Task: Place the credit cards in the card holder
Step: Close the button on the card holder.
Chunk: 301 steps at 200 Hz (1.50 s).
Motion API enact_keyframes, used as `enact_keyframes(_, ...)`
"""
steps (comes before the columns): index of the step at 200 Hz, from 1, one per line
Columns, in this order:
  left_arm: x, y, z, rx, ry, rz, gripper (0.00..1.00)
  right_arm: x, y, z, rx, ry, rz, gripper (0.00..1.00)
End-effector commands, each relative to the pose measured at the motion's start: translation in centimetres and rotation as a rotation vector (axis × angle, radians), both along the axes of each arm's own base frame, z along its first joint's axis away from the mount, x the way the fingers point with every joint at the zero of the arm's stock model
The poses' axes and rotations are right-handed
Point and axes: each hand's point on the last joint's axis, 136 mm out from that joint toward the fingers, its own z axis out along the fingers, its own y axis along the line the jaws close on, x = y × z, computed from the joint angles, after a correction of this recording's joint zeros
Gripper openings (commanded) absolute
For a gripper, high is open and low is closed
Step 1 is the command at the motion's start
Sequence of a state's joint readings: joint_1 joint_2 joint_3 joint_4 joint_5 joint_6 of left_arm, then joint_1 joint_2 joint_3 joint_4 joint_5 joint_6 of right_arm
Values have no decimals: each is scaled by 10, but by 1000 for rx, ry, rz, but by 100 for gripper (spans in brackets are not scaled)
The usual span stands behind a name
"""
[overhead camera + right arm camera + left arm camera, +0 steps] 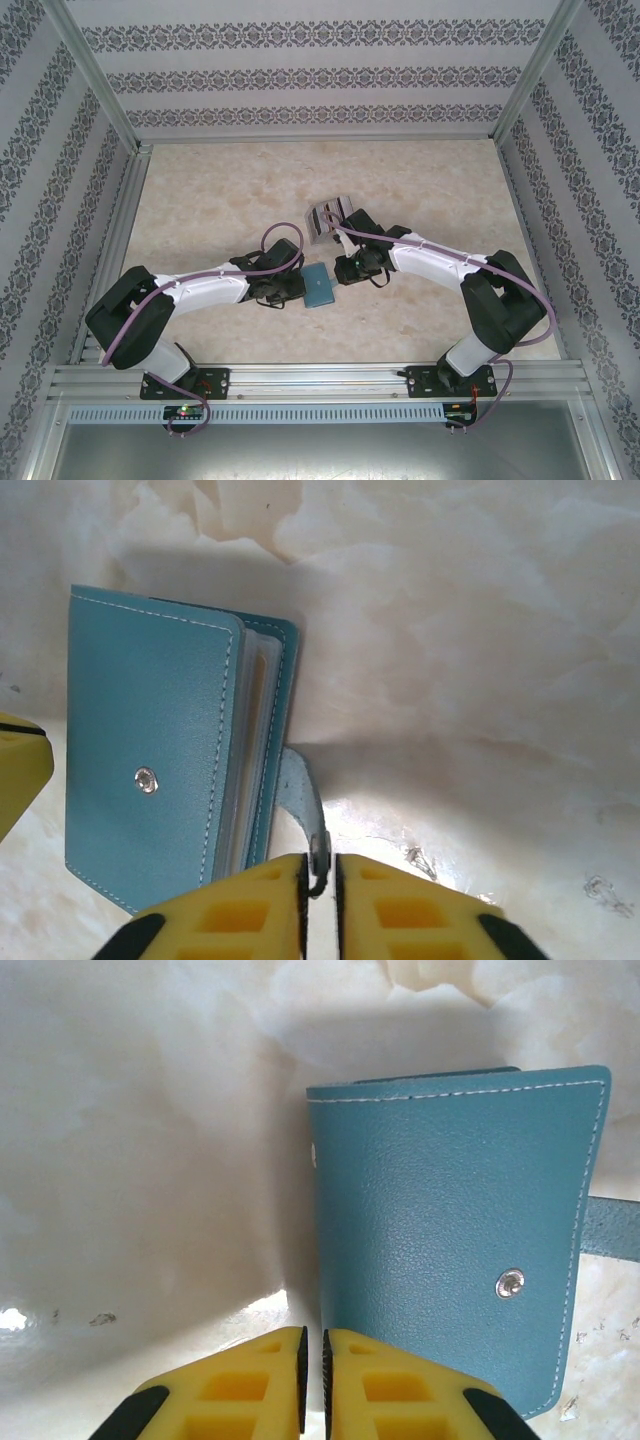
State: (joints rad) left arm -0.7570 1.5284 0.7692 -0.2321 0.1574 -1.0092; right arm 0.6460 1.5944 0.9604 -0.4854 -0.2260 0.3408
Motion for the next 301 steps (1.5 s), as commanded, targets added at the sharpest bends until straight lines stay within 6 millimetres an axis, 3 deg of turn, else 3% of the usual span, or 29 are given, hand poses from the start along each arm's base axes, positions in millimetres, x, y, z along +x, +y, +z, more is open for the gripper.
enact_keyframes(1, 3, -3, 0, -7, -7, -14, 15, 3, 6, 8, 8, -15, 10, 15)
enact_keyframes(72, 4, -7, -5, -8, 6, -23, 14, -4, 19, 22, 81, -17, 46, 0)
enact_keyframes(101, 6, -11, -6, -17, 9, -27, 14, -10, 35, 27, 122, -4, 80, 0)
enact_keyframes(157, 11, -17, -3, -22, 5, -39, 14, -14, 55, 16, 140, 35, 120, 0)
enact_keyframes(209, 13, -21, -3, -26, 4, -49, 14, -13, 63, -3, 178, 92, 120, 0)
enact_keyframes(301, 20, -28, -3, -16, 7, -66, 13, -4, 64, 9, 316, 119, 82, 0)
